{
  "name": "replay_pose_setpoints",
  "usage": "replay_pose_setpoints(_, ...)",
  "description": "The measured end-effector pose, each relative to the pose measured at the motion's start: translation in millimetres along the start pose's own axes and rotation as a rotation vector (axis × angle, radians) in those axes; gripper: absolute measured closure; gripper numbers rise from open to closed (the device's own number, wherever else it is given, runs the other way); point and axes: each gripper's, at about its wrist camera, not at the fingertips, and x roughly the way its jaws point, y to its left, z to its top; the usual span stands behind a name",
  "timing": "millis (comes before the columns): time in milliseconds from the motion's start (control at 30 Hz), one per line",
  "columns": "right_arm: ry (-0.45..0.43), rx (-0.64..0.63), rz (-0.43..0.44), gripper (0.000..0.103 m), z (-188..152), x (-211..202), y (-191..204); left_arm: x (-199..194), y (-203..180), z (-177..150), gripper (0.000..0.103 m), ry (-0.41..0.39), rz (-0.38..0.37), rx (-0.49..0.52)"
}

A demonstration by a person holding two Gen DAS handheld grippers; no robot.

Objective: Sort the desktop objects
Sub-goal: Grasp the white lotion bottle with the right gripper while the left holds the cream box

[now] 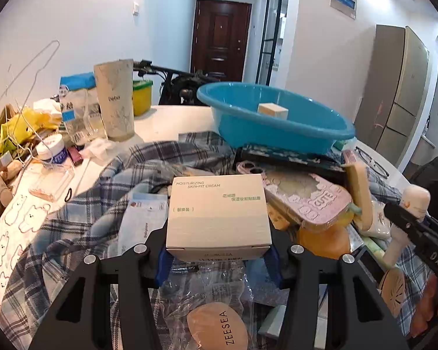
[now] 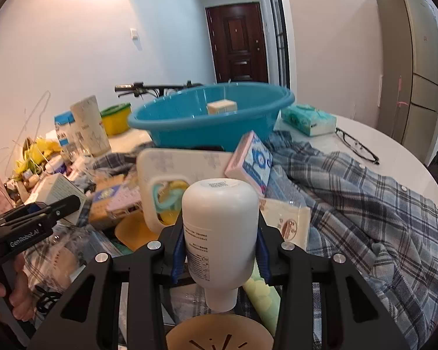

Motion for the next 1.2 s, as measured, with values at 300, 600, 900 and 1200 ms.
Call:
replay_pose_setpoints(300,0.070,0.034,-0.011,0.064,-9,16,-7,-2,0,-3,0.049,0.002,-0.007,0.002)
replay_pose_setpoints(600,0.165,0.061,0.032,0.039,-16,30,-13,0,-2,-5,0.049,0.009,-0.015,-0.004)
replay_pose_setpoints(900,0.132,0.026,-0.015,0.028,-25,13,-14,2,-3,-7,0.049,0.017,-0.024,-0.005)
replay_pose_setpoints(1200,0.163,-0.085,0.011,0.060,-34,12,14,0,-7,-10,0.049,0.021,-0.037,0.001)
